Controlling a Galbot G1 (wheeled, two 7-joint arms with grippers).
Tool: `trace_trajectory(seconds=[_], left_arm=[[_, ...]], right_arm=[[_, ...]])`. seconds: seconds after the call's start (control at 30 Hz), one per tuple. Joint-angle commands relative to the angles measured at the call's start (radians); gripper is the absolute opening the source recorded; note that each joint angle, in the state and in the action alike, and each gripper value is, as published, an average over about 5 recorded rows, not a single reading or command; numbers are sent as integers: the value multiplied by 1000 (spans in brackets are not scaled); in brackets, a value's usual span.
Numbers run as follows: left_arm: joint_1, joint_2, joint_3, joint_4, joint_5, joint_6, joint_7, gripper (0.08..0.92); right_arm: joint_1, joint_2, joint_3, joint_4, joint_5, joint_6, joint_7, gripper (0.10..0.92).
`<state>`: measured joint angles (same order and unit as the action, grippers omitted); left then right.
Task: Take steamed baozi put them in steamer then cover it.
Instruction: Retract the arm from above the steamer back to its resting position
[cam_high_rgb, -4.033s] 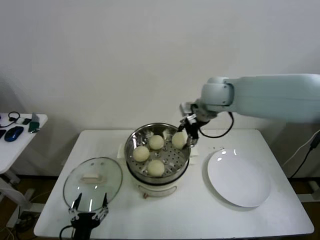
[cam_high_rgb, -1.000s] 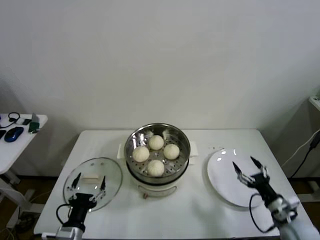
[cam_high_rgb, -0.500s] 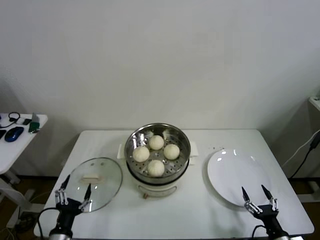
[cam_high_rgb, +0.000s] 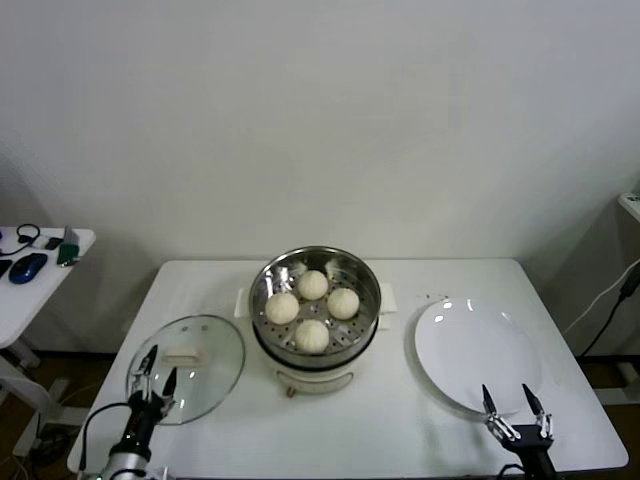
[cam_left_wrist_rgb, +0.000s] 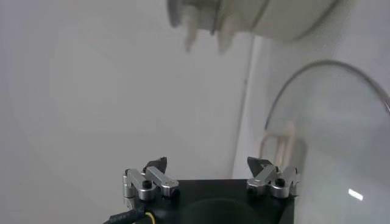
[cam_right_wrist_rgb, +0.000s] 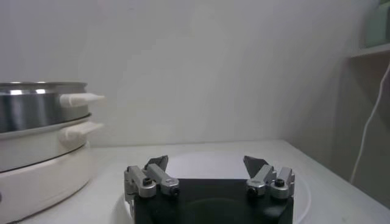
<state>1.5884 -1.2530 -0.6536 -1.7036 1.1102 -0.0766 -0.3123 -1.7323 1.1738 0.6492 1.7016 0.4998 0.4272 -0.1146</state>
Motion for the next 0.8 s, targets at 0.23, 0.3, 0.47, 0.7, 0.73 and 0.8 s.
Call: trace_trajectory(seconds=[0.23,0.3,0.47,0.7,0.73,0.8], left_arm=[[-221,-39,30,247,221,66,-43,823],[-240,-43,33,262,232,74,-44,823],[-285,-46,37,305,249,90,-43,823],[-289,-45,37,321,255,82,-45,818],[-285,-45,36,320,256,78,-46,814],[-275,-46,36,317,255,70,-50,779]], right_arm=[[-15,40,1,1,-15,18,7,823],[-16,42,2,0,-17,20,7,823],[-21,48,4,2,-20,24,8,823],[-20,55,8,2,-25,25,9,823],[-19,56,8,1,-26,24,9,823],[-16,57,8,-2,-28,23,9,823]])
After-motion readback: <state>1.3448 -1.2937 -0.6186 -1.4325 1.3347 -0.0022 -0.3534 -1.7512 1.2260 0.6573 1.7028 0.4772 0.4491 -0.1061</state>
